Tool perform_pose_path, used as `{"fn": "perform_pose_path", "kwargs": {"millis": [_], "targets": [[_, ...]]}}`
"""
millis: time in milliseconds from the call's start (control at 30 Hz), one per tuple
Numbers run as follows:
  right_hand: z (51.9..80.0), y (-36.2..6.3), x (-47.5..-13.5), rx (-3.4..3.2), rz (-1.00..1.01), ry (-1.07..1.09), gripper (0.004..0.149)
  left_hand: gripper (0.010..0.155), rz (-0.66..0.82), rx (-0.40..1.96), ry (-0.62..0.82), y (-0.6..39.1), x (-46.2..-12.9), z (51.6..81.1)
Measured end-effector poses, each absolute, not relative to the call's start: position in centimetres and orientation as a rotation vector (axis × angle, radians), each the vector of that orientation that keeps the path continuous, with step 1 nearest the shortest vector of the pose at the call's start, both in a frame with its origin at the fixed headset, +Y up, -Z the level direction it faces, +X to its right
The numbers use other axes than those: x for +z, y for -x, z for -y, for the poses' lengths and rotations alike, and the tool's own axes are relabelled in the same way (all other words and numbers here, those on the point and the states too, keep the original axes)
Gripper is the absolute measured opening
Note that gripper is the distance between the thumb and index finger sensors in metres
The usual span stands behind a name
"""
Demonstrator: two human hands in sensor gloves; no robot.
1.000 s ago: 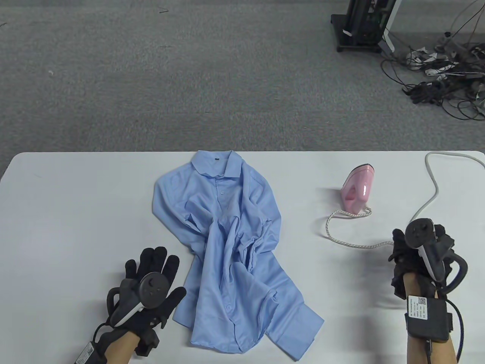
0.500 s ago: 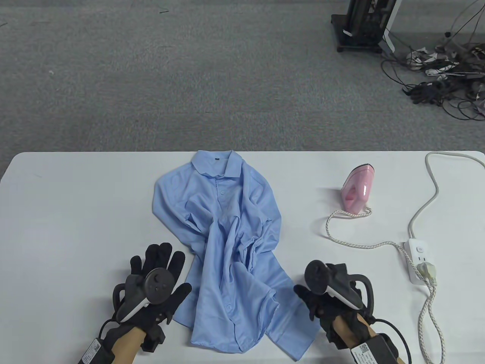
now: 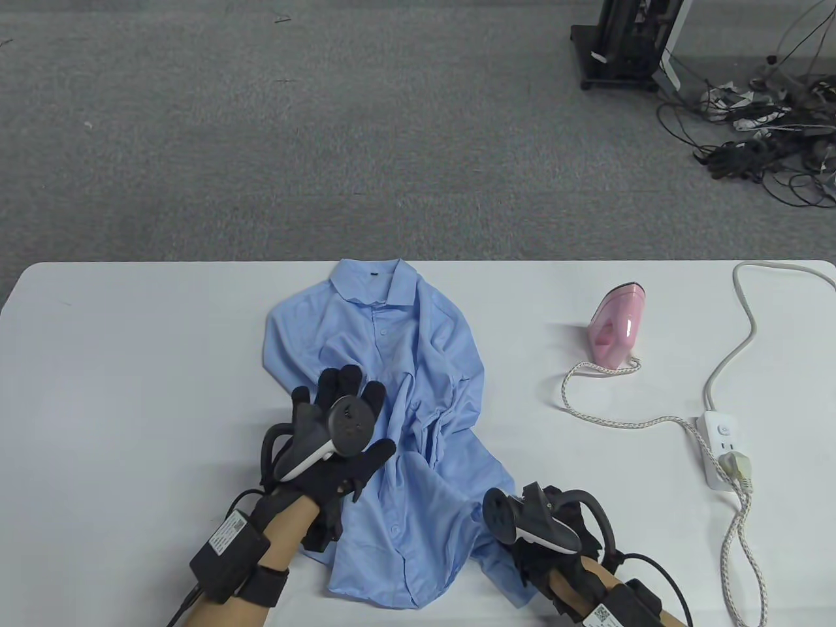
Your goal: Iron long-sleeve shirt with electric iron on table
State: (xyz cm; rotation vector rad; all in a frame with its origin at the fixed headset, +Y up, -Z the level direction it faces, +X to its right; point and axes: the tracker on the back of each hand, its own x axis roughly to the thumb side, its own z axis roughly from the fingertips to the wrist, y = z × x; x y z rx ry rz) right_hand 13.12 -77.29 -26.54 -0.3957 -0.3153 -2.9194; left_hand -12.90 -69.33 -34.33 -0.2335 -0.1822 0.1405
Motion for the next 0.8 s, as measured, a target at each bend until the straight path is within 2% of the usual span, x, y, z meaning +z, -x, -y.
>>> {"fn": "perform_pose_path", "kwargs": {"millis": [233,367,467,533,600,733,800], "targets": [[76.7,-14.3,-26.9,-2.952,0.411,0.374,0.042,0.081,0.196,0.077,0.356,7.2,-39.5,74.1],[76.6,-14.8,-27.3,-2.948,0.446,0.343,0.041,0.078,0.199,0.201,0.412,6.4,-41.3,77.2],[76.5,-15.1,-27.6,-2.929,0.460,0.318,0.041,0.079,0.153,0.153,0.546,6.7,-41.9,79.3],[76.4,-15.7,-28.0,-2.917,0.433,0.281,0.041,0.076,0.105,-0.001,0.565,7.5,-41.5,79.5],[76.1,-16.6,-28.4,-2.929,0.392,0.218,0.041,0.077,0.056,-0.208,0.527,9.3,-40.6,78.5],[75.7,-17.0,-28.5,-2.930,0.357,0.192,0.041,0.072,-0.075,-0.216,0.489,14.8,-38.3,76.8],[75.6,-16.8,-28.5,-2.927,0.334,0.193,0.041,0.068,-0.192,-0.214,0.497,19.2,-36.5,76.3]]}}
